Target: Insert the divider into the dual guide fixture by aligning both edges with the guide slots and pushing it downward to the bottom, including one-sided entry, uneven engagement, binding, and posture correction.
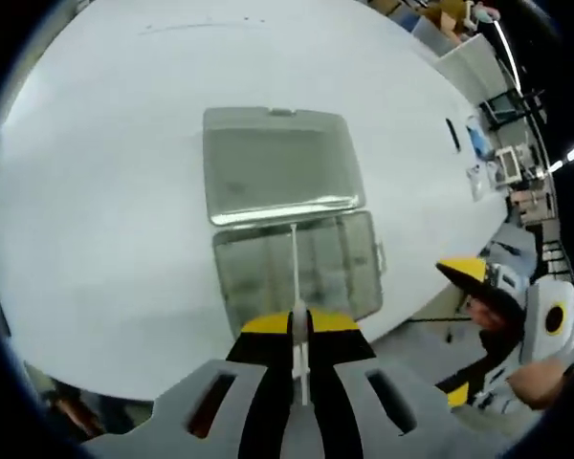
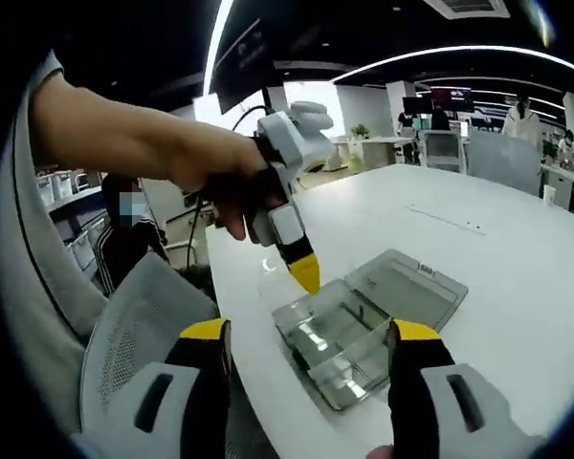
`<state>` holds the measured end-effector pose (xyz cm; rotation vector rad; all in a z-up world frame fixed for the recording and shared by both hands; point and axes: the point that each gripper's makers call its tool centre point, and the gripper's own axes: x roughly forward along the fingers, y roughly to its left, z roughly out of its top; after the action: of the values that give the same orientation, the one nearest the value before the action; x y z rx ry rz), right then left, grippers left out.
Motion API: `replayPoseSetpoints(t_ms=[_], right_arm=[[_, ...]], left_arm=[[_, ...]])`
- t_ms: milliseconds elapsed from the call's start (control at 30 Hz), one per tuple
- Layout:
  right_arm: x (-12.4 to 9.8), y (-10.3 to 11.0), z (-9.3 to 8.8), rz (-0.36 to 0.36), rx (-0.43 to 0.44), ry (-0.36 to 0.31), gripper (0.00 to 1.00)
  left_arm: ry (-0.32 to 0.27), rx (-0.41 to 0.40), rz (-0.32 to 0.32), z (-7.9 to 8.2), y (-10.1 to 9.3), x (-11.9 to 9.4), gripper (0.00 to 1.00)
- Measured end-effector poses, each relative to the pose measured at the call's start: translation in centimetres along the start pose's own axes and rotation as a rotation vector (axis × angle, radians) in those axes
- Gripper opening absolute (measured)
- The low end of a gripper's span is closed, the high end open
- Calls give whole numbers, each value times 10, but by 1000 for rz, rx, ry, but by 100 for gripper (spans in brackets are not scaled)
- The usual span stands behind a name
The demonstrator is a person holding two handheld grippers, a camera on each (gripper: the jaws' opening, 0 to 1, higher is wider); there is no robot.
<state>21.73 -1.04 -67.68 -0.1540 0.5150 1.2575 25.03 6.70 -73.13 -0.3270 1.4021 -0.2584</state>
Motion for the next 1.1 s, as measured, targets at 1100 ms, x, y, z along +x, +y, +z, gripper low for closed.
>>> replayPoseSetpoints(t_ms=[1100], right_arm=[[-6, 5, -7, 37, -33, 2, 65]], left_arm=[[42, -98, 39, -2, 12, 19, 1]])
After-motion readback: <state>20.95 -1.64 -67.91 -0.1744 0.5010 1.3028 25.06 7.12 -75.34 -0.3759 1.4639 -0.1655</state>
